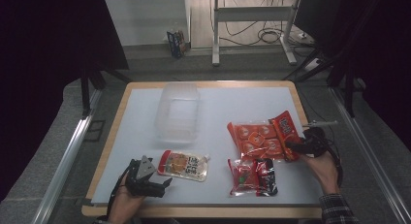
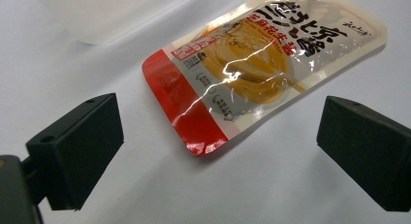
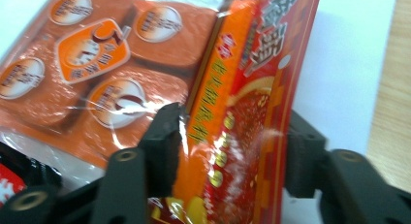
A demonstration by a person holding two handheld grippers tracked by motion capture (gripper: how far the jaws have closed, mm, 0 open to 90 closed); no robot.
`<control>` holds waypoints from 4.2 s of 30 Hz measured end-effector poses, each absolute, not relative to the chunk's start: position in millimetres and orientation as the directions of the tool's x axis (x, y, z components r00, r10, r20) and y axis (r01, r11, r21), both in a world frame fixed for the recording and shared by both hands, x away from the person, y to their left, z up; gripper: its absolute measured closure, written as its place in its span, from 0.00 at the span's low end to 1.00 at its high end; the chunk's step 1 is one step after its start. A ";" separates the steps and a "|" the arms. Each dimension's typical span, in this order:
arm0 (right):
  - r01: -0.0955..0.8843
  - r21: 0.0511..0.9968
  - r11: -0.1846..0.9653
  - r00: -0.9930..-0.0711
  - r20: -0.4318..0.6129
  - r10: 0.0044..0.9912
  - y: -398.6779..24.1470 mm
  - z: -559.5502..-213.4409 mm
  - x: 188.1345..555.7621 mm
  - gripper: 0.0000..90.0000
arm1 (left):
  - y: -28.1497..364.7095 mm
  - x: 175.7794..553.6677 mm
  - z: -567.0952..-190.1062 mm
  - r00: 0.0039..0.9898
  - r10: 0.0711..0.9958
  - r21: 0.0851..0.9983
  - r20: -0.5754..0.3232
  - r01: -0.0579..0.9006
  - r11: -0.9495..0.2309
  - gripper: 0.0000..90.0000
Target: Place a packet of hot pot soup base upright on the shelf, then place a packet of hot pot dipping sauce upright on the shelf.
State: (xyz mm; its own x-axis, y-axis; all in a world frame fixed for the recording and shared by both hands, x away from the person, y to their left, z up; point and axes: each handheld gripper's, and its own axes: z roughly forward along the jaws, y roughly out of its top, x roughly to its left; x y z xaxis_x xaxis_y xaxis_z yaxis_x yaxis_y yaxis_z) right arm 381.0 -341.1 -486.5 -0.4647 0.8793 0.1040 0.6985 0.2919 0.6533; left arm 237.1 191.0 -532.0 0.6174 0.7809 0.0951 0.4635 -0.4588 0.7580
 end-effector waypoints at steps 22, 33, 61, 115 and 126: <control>0.753 0.597 0.277 -0.412 0.100 0.906 -326.7 -500.3 416.2 0.98 | 189.8 235.1 -531.3 0.624 0.771 0.768 0.124 0.432 -0.473 0.03; 0.706 0.646 0.291 -0.433 0.069 0.899 -320.3 -473.3 412.4 0.98 | 189.6 235.2 -531.7 0.623 0.773 0.770 0.121 0.432 -0.470 0.02; 0.553 0.762 0.337 -0.586 0.068 0.807 -267.5 -367.4 408.0 0.98 | 189.8 234.7 -530.4 0.624 0.771 0.767 0.124 0.433 -0.474 0.02; 0.467 0.815 0.343 -0.713 0.118 0.691 -139.9 -292.7 457.6 0.98 | 191.1 235.0 -530.3 0.609 0.784 0.764 0.118 0.449 -0.464 0.03; 0.468 0.818 0.335 -0.730 0.144 0.668 -101.9 -290.7 472.2 0.98 | 192.4 234.6 -529.2 0.597 0.793 0.769 0.117 0.451 -0.453 0.03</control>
